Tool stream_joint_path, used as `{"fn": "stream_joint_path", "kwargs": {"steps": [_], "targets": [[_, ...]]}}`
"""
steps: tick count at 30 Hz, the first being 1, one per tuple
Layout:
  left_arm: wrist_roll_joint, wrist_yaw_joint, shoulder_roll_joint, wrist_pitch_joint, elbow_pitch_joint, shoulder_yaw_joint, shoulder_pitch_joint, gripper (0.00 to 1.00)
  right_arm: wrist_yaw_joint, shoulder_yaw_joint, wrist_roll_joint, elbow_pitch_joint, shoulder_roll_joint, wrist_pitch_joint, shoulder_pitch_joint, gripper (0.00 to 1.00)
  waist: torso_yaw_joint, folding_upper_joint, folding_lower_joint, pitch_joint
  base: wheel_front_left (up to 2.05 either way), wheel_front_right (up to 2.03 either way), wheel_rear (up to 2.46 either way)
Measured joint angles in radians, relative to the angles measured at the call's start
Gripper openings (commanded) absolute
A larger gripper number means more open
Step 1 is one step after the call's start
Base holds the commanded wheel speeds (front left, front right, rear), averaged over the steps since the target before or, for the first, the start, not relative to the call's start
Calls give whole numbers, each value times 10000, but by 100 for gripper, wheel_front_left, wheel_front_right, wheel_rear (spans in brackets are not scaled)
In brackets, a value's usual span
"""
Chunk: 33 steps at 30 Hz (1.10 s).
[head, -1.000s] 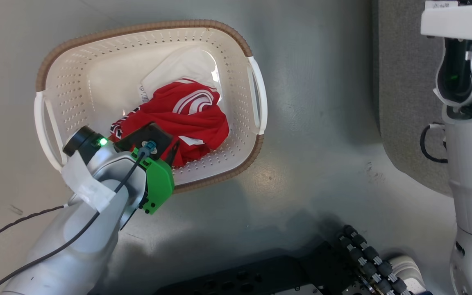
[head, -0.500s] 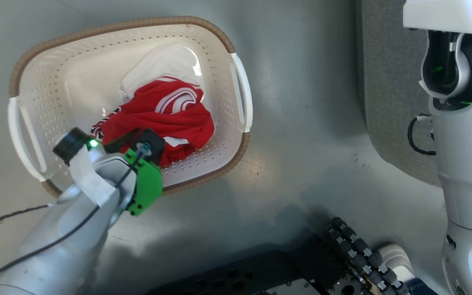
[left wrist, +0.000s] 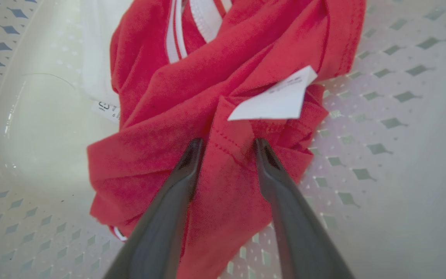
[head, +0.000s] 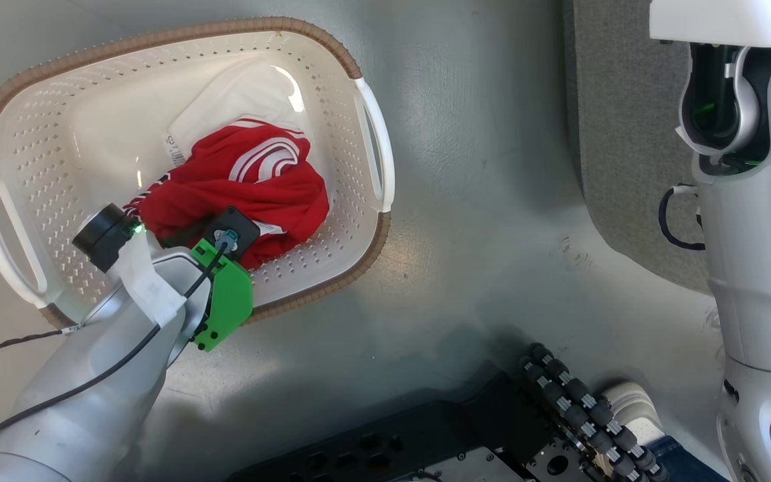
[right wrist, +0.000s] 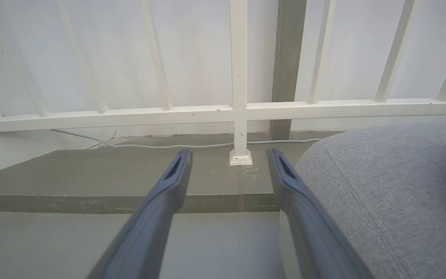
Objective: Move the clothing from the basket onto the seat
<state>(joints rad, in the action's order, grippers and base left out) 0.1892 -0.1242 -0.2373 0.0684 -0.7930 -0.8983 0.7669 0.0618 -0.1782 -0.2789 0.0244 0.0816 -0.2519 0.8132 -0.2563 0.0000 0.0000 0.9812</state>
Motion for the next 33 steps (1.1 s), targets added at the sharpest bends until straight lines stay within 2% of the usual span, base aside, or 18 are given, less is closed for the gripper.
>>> {"fn": "stream_joint_path", "kwargs": {"steps": [2,17,33], "targets": [[10,0,4,-4,-61,-69,61,0,0,2,0,42,-25,0,3,100,-14,0,0,4,0,0,0],[566,-2,495,-1221,-50,-102,407,0,-15,244,188,439,-31,-29,3,100,214,0,0,-499,0,0,0],[1515,-2,1183,-2865,59,602,508,0,-270,372,522,1156,132,-29,-657,100,887,0,0,-2125,0,0,0]]}}
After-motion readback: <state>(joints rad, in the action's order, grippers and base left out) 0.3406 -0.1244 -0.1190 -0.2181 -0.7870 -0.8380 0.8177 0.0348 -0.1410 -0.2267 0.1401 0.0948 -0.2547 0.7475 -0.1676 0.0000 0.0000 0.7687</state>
